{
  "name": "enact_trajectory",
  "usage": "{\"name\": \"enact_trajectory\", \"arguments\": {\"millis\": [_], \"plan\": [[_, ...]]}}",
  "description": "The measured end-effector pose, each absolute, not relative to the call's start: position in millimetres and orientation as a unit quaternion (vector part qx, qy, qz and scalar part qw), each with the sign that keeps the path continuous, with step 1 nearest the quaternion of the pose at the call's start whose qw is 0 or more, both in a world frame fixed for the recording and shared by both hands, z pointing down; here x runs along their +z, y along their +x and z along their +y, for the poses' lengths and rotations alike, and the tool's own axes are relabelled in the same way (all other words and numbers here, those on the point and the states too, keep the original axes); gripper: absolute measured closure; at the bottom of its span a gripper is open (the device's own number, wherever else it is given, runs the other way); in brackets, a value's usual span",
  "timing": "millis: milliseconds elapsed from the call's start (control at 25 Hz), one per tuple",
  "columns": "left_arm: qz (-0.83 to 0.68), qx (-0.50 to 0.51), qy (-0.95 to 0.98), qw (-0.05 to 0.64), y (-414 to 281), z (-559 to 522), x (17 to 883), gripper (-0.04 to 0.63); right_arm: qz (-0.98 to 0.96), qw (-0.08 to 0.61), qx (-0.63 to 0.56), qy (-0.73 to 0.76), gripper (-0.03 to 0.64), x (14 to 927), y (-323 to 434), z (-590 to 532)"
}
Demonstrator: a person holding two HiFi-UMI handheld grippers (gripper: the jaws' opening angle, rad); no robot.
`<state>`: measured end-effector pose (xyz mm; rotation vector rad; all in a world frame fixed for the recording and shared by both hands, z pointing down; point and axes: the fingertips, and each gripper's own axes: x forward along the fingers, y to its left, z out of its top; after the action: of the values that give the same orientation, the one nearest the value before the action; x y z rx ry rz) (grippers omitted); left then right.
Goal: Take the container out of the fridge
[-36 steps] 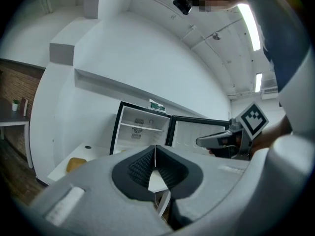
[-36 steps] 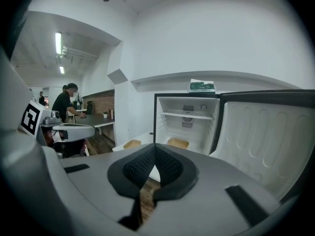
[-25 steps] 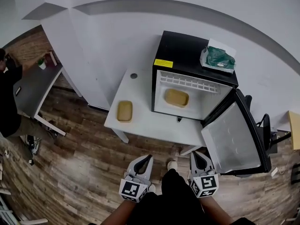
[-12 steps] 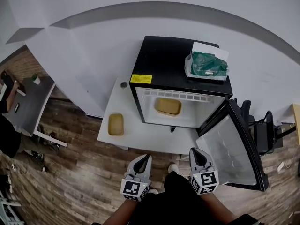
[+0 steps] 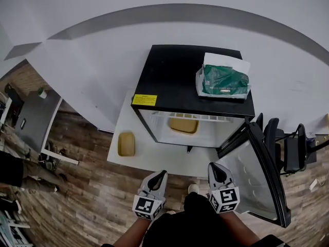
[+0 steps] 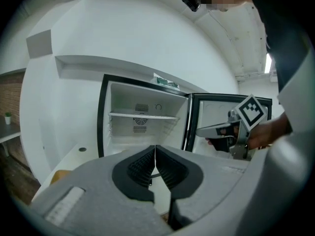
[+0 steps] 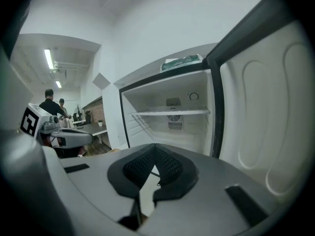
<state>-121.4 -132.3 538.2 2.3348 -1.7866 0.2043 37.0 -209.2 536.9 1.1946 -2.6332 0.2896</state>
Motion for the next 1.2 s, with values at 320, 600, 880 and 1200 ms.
{"name": "enact_trajectory", "arguments": {"millis": [320, 600, 880, 1200], "plan": [[-0.599, 0.112, 0.787, 0.092, -120, -173, 555, 0.578, -0.904, 0.116, 0.110, 0.396, 0.617, 543, 34, -240], [-0.559, 0.143, 0.812, 0.095, -110, -216, 575, 0.578, -0.904, 0.123, 0.105, 0.395, 0.617, 546, 33, -252], [-0.484, 0.184, 0.852, 0.073, -107, -253, 594, 0.578, -0.883, 0.109, 0.133, 0.438, 0.617, 542, 20, -248], [-0.445, 0.222, 0.866, 0.054, -123, -278, 607, 0.578, -0.858, 0.114, 0.133, 0.483, 0.617, 537, 16, -243]]}}
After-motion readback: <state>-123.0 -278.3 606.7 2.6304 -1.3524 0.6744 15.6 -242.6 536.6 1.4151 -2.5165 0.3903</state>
